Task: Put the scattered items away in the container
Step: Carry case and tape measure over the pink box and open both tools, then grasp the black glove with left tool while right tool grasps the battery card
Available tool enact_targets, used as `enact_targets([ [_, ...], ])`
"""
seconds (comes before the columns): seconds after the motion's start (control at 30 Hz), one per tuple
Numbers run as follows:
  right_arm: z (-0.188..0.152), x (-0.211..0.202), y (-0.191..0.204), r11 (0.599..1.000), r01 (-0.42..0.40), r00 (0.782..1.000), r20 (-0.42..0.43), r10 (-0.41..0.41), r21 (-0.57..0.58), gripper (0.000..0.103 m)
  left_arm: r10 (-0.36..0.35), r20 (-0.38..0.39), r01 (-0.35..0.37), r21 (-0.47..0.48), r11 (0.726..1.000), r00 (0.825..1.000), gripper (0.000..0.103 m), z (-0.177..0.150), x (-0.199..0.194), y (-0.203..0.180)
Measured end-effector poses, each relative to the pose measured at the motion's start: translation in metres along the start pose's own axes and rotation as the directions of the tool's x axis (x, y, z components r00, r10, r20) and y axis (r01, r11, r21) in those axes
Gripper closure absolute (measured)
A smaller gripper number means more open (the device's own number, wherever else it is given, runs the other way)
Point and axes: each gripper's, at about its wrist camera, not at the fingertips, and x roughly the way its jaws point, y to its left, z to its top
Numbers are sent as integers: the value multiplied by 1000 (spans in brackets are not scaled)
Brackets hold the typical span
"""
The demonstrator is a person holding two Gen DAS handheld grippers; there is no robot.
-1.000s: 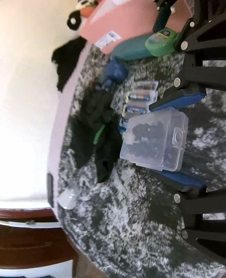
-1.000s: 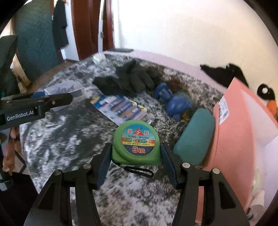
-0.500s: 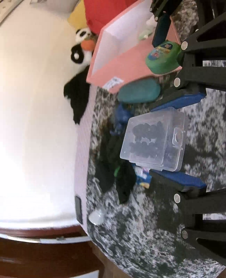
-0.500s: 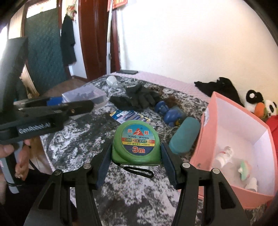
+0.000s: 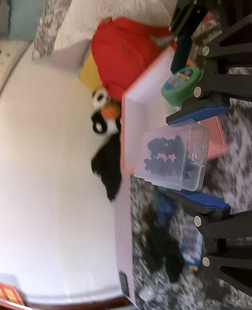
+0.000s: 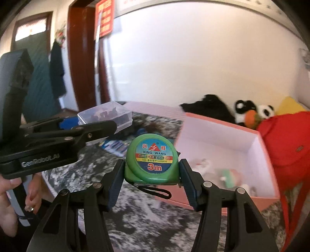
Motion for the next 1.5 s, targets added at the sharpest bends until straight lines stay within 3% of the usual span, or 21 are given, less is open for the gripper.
enact_targets([
  [0.3,-1,-58,-67,984,117,987,93,-130,132,43,-121,11,120,55,991,993,48,20,22,-65],
  [0.53,5,-84,-115,944,221,947,179,-268,243,44,-157,37,152,112,982,987,48,48,49,-99],
  [0.67,9,-73,-143,920,262,931,176,-321,290,43,-139,6,138,112,984,990,48,49,81,-102],
  [0.93,12,9,-186,911,260,952,71,-297,320,43,-63,-129,75,87,993,990,48,30,157,-91],
  [0.97,12,19,-191,911,261,955,55,-293,321,43,-48,-140,60,80,995,989,45,29,163,-88],
  [1.0,12,29,-196,910,262,957,39,-289,321,42,-26,-149,36,63,997,989,34,28,168,-82],
  [1.03,10,36,-202,900,278,951,35,-307,336,34,-15,-151,22,46,999,988,27,27,171,-77],
  [1.07,8,40,-206,880,316,937,28,-347,355,27,-19,-141,23,29,999,990,12,27,170,-74],
  [1.1,6,41,-212,860,347,924,24,-383,374,14,-22,-131,24,12,1000,991,7,27,169,-70],
  [1.13,4,41,-218,850,347,921,28,-389,397,11,-23,-119,23,4,1000,993,7,28,167,-67],
  [1.27,-1,41,-235,832,293,936,37,-350,471,11,37,-60,-34,62,998,997,7,29,155,-71],
  [1.5,0,40,-225,842,269,942,54,-331,467,11,65,-31,-62,82,995,997,7,29,132,-64],
])
